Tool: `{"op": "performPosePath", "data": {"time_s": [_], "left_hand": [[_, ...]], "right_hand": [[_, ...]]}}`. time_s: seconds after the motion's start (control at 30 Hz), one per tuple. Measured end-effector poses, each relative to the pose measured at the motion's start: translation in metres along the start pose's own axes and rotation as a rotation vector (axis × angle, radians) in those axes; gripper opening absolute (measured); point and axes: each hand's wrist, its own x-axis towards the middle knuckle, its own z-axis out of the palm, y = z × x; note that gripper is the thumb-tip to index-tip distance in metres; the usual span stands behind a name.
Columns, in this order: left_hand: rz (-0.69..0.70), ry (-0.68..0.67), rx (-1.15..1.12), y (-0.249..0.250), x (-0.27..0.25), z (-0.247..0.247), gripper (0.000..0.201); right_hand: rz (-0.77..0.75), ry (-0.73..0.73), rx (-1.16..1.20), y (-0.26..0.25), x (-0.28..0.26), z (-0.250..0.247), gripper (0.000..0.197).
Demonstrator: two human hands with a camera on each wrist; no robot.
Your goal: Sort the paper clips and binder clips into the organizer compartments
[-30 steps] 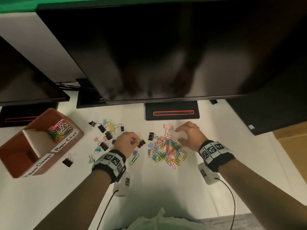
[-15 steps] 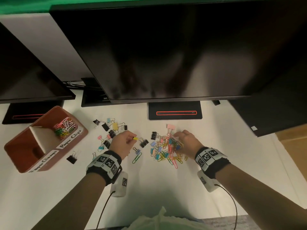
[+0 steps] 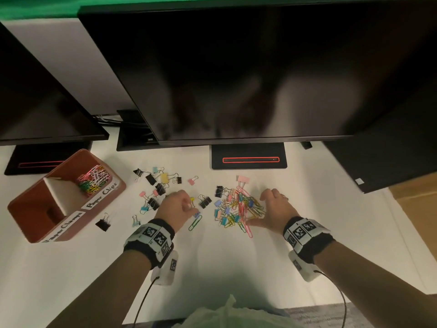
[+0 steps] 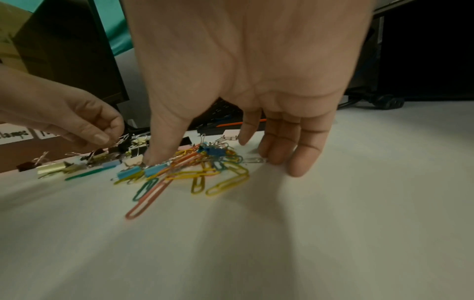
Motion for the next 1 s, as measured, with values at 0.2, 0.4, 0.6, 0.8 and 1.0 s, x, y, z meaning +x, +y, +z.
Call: {"op": "performPosePath", "data": {"time_s": [0.2,0.4,0.6,0.8,1.0], "left_hand": [[-0.024,-0.142,0.191,-0.01,-0.015,0.023,0.028],[0.002,-0.107,0.137,-0.007,-0.018,0.03,0.007],[0.016,-0.07,0.045,-0.016,-0.022,0.028,0.015],[0.107,-0.11,0.098,-0.017,-0.01,0.022,0.036],[0.149,-0.091,0.088,-0.007,-0.004,0.024,0.014]], "right_hand": [[-0.011,-0.021,-0.045,-0.009,-0.008,0.018,0.088],[-0.072,-0.034,0.131,-0.018,0.001,0.021,0.052],[-0.108,-0.038,0.13,-0.017,0.006,0.017,0.024],[-0.088,-0.066,0.075,-0.018,0.009,0.015,0.021],[-0.07,-0.082,0.048,-0.021,0.01,0.012,0.023]]}}
